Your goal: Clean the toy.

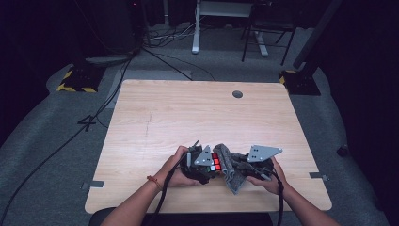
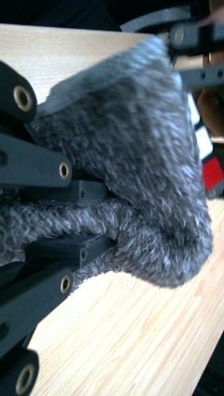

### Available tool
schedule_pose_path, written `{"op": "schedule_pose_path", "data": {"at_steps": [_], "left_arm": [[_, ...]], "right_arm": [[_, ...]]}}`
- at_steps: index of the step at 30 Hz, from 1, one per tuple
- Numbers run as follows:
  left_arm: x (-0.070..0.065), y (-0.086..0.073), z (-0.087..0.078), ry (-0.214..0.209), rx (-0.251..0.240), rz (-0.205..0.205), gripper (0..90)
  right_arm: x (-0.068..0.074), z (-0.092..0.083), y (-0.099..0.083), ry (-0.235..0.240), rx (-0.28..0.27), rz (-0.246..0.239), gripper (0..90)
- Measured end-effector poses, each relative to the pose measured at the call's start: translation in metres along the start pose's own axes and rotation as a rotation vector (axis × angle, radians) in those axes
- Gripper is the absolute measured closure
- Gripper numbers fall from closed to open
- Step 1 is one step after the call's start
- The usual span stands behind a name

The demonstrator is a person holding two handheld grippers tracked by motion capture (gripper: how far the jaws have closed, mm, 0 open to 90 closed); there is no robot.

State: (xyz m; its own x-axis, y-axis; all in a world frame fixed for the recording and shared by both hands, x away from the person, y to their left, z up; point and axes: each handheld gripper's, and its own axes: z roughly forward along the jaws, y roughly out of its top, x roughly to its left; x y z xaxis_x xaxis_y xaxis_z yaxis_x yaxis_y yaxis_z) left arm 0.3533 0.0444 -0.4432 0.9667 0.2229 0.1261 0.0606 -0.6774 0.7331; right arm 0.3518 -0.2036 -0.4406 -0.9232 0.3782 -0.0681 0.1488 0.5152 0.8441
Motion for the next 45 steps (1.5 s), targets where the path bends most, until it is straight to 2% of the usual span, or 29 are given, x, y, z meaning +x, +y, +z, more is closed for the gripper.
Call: {"op": "schedule_pose_path", "data": {"at_steps": [5, 7, 11, 15, 21, 24, 28, 33, 35, 39, 42, 45], "left_arm": [[-0.001, 0.002, 0.001, 0.002, -0.010, 0.008, 33.2], [-0.001, 0.001, 0.002, 0.007, 0.004, 0.005, 33.2], [0.000, 0.000, 0.007, 0.033, 0.047, 0.007, 32.8], [-0.001, -0.002, 0.010, 0.031, 0.059, 0.006, 32.9], [-0.001, -0.002, 0.014, 0.044, 0.074, 0.000, 32.9], [-0.001, -0.001, 0.011, 0.035, 0.058, 0.004, 33.1], [-0.001, 0.002, 0.004, 0.032, 0.016, 0.013, 33.2], [0.001, 0.004, -0.005, 0.020, -0.046, -0.005, 33.3], [0.002, 0.003, -0.006, 0.014, -0.050, -0.015, 33.3], [0.002, 0.001, -0.002, 0.013, -0.021, -0.009, 33.2], [0.001, 0.001, 0.002, 0.017, 0.010, 0.000, 33.2], [-0.001, 0.001, 0.006, 0.015, 0.035, 0.010, 33.0]], "right_arm": [[-0.005, 0.005, -0.002, 0.004, 0.012, 0.033, 76.9], [-0.004, 0.008, -0.003, 0.013, 0.016, 0.039, 76.9], [-0.001, 0.006, -0.001, 0.008, 0.002, 0.025, 77.0], [0.002, 0.000, 0.004, 0.019, -0.031, 0.020, 77.1], [0.003, 0.003, 0.003, 0.023, -0.032, 0.014, 77.1], [0.003, 0.004, 0.002, 0.024, -0.029, 0.016, 77.0], [0.000, 0.012, -0.005, 0.020, 0.021, 0.028, 77.1], [0.000, 0.020, -0.011, 0.025, 0.086, 0.025, 77.0], [0.000, 0.022, -0.012, 0.031, 0.096, 0.025, 77.0], [0.002, 0.018, -0.009, 0.022, 0.076, 0.009, 77.1], [0.002, 0.009, -0.004, 0.034, 0.008, 0.020, 77.1], [0.005, 0.001, 0.003, 0.031, -0.042, -0.002, 77.1]]}}
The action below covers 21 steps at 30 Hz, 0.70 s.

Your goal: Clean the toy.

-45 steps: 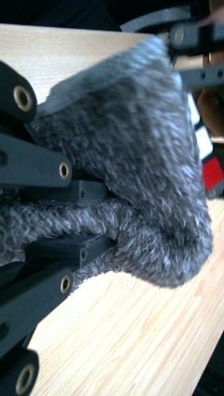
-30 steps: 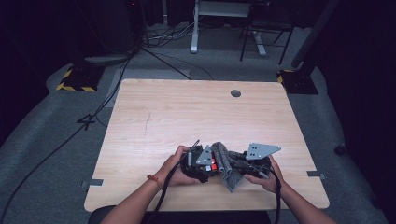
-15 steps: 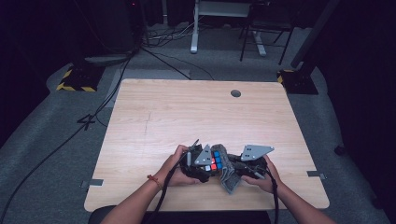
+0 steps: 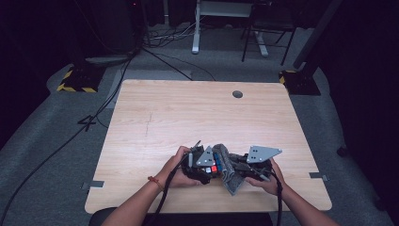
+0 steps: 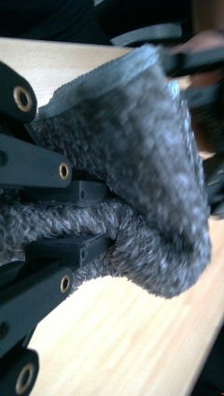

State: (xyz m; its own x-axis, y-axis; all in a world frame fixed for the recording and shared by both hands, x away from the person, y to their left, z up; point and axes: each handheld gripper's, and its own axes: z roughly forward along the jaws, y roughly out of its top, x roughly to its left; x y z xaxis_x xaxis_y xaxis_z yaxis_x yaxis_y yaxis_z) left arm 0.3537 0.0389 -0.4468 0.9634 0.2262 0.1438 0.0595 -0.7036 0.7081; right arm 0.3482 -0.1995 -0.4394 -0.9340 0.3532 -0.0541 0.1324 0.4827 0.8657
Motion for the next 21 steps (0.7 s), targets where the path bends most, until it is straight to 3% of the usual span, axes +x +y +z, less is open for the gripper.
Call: {"op": "schedule_pose_path", "data": {"at_steps": [2, 8, 13, 16, 21], "left_arm": [[-0.001, 0.000, 0.003, -0.002, 0.014, 0.008, 33.0], [-0.003, 0.000, 0.003, 0.004, 0.016, 0.015, 33.1], [-0.003, 0.002, -0.003, 0.009, -0.014, 0.018, 33.2], [-0.003, 0.003, -0.005, 0.009, -0.029, 0.022, 33.3], [-0.002, 0.004, -0.010, 0.009, -0.051, 0.015, 33.3]], "right_arm": [[0.002, -0.003, 0.003, 0.009, -0.025, -0.002, 77.1], [0.003, 0.000, 0.003, 0.008, -0.014, -0.005, 77.2], [-0.003, 0.007, -0.005, -0.008, 0.046, 0.033, 77.2], [-0.005, 0.013, -0.010, -0.020, 0.100, 0.026, 77.2], [-0.007, 0.018, -0.017, -0.009, 0.130, 0.042, 77.1]]}}
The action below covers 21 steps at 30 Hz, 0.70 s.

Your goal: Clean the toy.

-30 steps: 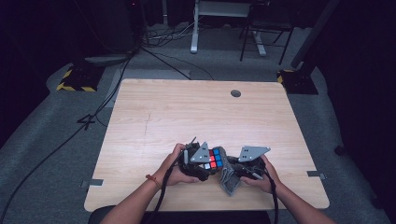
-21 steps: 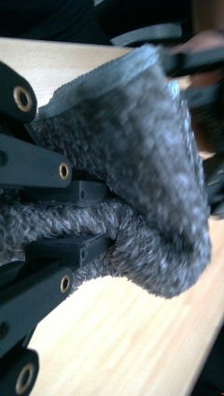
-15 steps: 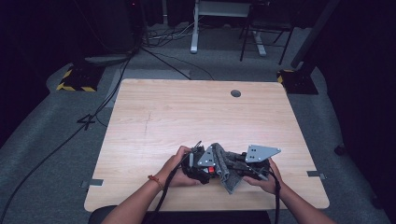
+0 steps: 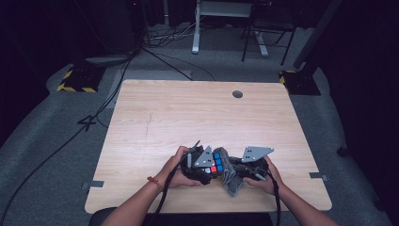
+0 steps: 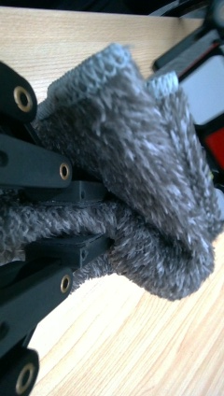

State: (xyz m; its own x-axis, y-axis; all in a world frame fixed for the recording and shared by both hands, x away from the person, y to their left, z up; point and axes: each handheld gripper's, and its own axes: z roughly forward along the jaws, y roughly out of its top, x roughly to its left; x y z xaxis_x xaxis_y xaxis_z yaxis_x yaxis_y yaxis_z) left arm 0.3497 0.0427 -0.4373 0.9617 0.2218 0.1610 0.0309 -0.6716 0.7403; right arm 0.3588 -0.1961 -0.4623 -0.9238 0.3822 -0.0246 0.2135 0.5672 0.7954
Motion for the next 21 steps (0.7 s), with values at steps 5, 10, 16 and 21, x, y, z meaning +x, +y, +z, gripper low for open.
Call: {"op": "schedule_pose_path", "data": {"at_steps": [5, 10, 16, 21], "left_arm": [[0.002, -0.002, 0.001, -0.002, 0.015, -0.008, 33.3], [-0.002, -0.003, 0.013, -0.006, 0.072, 0.008, 33.2], [-0.002, -0.002, 0.011, 0.000, 0.062, 0.014, 33.3], [0.000, -0.001, 0.004, 0.003, 0.025, 0.006, 33.3]], "right_arm": [[0.004, -0.005, 0.004, -0.011, -0.030, -0.019, 77.1], [0.009, -0.018, 0.015, 0.002, -0.133, -0.040, 77.1], [0.008, -0.012, 0.012, -0.015, -0.096, -0.043, 77.1], [0.002, -0.001, 0.001, -0.030, -0.004, -0.021, 77.0]]}}
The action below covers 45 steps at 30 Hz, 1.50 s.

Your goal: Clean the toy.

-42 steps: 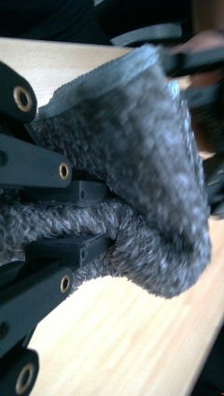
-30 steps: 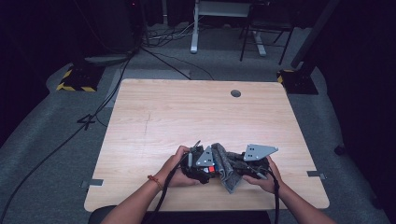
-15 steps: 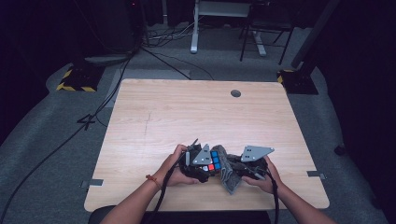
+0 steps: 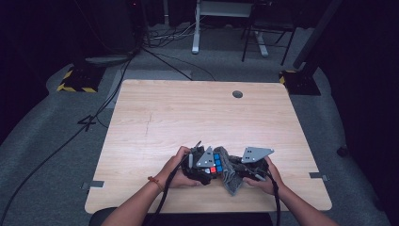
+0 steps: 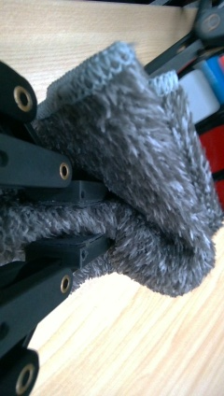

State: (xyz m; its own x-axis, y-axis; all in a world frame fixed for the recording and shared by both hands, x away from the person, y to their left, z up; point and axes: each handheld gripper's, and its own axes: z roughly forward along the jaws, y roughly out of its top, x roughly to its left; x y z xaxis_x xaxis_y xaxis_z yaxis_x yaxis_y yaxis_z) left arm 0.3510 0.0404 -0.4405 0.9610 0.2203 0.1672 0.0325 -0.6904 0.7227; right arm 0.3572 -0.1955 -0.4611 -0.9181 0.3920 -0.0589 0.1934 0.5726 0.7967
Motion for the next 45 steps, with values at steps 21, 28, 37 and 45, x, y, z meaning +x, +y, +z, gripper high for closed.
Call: {"op": "schedule_pose_path", "data": {"at_steps": [21, 28, 37, 45], "left_arm": [[0.002, -0.002, 0.002, 0.009, 0.012, -0.013, 33.2], [0.004, 0.001, -0.014, -0.002, -0.092, -0.020, 33.3], [0.003, -0.003, -0.005, -0.012, -0.069, -0.012, 32.6], [0.002, -0.003, 0.003, -0.016, -0.027, -0.008, 31.9]], "right_arm": [[0.008, -0.013, 0.015, -0.012, -0.097, -0.029, 77.1], [-0.005, -0.001, 0.001, 0.017, -0.020, 0.049, 77.0], [-0.002, -0.006, 0.003, 0.091, -0.108, 0.078, 77.2], [0.002, -0.015, 0.007, 0.073, -0.144, 0.052, 77.2]]}}
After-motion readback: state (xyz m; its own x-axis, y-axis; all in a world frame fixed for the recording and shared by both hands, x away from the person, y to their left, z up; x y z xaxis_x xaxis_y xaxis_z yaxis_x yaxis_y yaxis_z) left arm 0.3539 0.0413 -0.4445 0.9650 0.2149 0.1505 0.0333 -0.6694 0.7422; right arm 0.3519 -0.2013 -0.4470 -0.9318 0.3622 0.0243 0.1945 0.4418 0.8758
